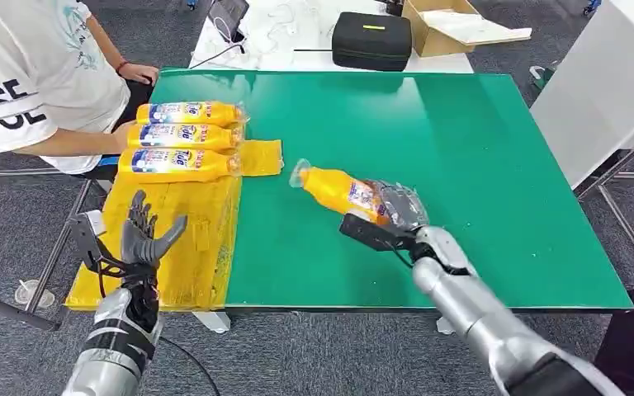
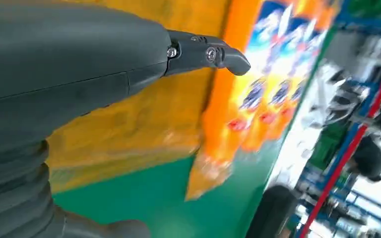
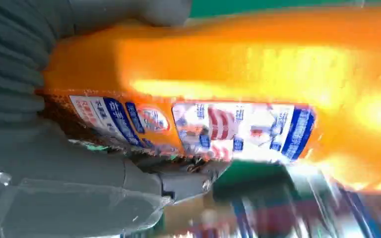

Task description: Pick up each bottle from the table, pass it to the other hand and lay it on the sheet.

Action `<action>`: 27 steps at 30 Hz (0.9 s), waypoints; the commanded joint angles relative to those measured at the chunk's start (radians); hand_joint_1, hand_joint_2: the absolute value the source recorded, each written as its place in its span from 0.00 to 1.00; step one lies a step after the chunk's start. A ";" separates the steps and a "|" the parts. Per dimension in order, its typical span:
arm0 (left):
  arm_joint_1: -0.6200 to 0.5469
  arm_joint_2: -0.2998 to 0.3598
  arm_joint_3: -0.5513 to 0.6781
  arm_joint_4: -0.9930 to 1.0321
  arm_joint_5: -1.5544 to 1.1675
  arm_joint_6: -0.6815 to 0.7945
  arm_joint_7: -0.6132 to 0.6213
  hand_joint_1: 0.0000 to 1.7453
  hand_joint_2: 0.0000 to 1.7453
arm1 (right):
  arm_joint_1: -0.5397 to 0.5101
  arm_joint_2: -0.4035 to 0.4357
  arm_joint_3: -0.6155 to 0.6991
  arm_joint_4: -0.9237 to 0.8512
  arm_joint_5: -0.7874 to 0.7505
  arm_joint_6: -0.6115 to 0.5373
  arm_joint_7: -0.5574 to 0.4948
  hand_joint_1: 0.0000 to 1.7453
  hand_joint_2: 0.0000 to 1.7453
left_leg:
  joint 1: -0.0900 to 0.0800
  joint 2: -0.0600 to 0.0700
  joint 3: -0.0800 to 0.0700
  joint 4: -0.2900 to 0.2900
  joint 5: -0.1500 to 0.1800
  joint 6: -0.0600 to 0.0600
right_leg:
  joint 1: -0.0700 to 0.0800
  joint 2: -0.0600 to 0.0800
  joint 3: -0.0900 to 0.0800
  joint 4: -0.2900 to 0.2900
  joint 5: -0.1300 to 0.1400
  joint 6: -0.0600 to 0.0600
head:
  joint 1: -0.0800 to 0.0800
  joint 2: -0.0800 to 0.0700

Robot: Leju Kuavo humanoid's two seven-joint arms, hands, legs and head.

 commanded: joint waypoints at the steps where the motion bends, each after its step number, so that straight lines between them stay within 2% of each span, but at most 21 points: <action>1: 0.137 -0.041 -0.187 -0.218 0.139 -0.127 0.124 0.00 1.00 | 0.302 0.210 -0.415 -0.399 0.013 -0.232 -0.217 1.00 1.00 | 0.000 -0.002 0.003 0.000 -0.002 0.001 | 0.001 -0.003 0.003 0.000 -0.004 -0.002 | 0.000 0.000; 4: 0.137 -0.041 -0.187 -0.218 0.139 -0.127 0.124 0.00 1.00 | 0.302 0.210 -0.415 -0.399 0.013 -0.232 -0.217 1.00 1.00 | 0.000 -0.006 0.001 0.000 -0.002 0.001 | 0.000 -0.006 0.002 0.000 -0.005 -0.003 | 0.000 0.000; 6: 0.146 -0.026 -0.227 -0.237 0.194 -0.132 0.140 0.00 1.00 | 0.309 0.233 -0.438 -0.382 -0.004 -0.234 -0.288 1.00 1.00 | -0.001 -0.003 0.002 0.000 -0.003 0.001 | 0.000 -0.004 0.003 0.000 -0.005 -0.003 | 0.000 0.000; 8: 0.171 -0.024 -0.275 -0.273 0.251 -0.167 0.167 0.00 1.00 | 0.330 0.250 -0.451 -0.362 -0.011 -0.234 -0.314 1.00 1.00 | -0.001 -0.003 0.000 -0.001 -0.002 0.000 | -0.001 -0.003 0.001 0.000 -0.003 -0.003 | 0.000 0.000; 14: 0.231 0.001 -0.406 -0.339 0.381 -0.266 0.215 0.00 1.00 | 0.332 0.296 -0.431 -0.183 -0.078 -0.150 -0.412 1.00 1.00 | -0.001 -0.003 0.005 -0.002 -0.002 0.001 | -0.001 -0.003 0.004 -0.002 -0.004 -0.003 | 0.000 0.000; 16: 0.231 0.001 -0.406 -0.339 0.381 -0.266 0.215 0.00 1.00 | 0.332 0.296 -0.431 -0.183 -0.078 -0.150 -0.412 1.00 1.00 | -0.001 0.000 0.008 -0.003 -0.004 0.001 | 0.000 -0.001 0.007 -0.002 -0.004 -0.004 | 0.000 0.000; 17: 0.232 0.006 -0.416 -0.343 0.398 -0.282 0.215 0.00 1.00 | 0.324 0.295 -0.416 -0.156 -0.073 -0.132 -0.411 1.00 1.00 | -0.001 -0.002 0.002 -0.002 -0.002 0.000 | -0.001 -0.003 0.001 -0.001 -0.002 -0.003 | 0.000 0.000; 19: 0.239 0.010 -0.443 -0.359 0.402 -0.293 0.208 0.00 1.00 | 0.325 0.317 -0.393 -0.115 -0.105 -0.065 -0.424 1.00 1.00 | -0.001 -0.002 0.003 -0.002 -0.002 0.000 | -0.001 -0.002 0.003 -0.002 -0.003 -0.003 | 0.000 0.000; 21: 0.241 0.011 -0.470 -0.360 0.402 -0.296 0.208 0.00 1.00 | 0.318 0.348 -0.364 -0.057 -0.112 -0.045 -0.443 1.00 1.00 | 0.000 -0.001 0.006 -0.002 -0.003 0.001 | 0.000 -0.002 0.005 -0.002 -0.003 -0.004 | 0.000 0.000; 23: 0.237 0.011 -0.484 -0.352 0.408 -0.302 0.205 0.00 1.00 | 0.308 0.360 -0.334 -0.017 -0.101 -0.048 -0.453 1.00 1.00 | 0.000 -0.001 0.001 -0.002 -0.002 0.000 | 0.000 -0.002 0.001 -0.001 -0.002 -0.003 | 0.000 0.000; 25: 0.234 0.008 -0.488 -0.344 0.408 -0.301 0.204 0.00 1.00 | 0.305 0.370 -0.327 -0.003 -0.094 -0.063 -0.452 1.00 1.00 | 0.000 0.001 0.007 -0.003 -0.003 0.001 | 0.000 0.000 0.005 -0.002 -0.003 -0.004 | 0.000 0.000; 27: 0.231 0.011 -0.488 -0.339 0.410 -0.303 0.201 0.00 1.00 | 0.298 0.365 -0.327 0.002 -0.099 -0.061 -0.454 1.00 1.00 | -0.001 -0.002 0.002 -0.002 -0.002 0.000 | -0.001 -0.002 0.001 -0.001 -0.002 -0.003 | 0.000 0.000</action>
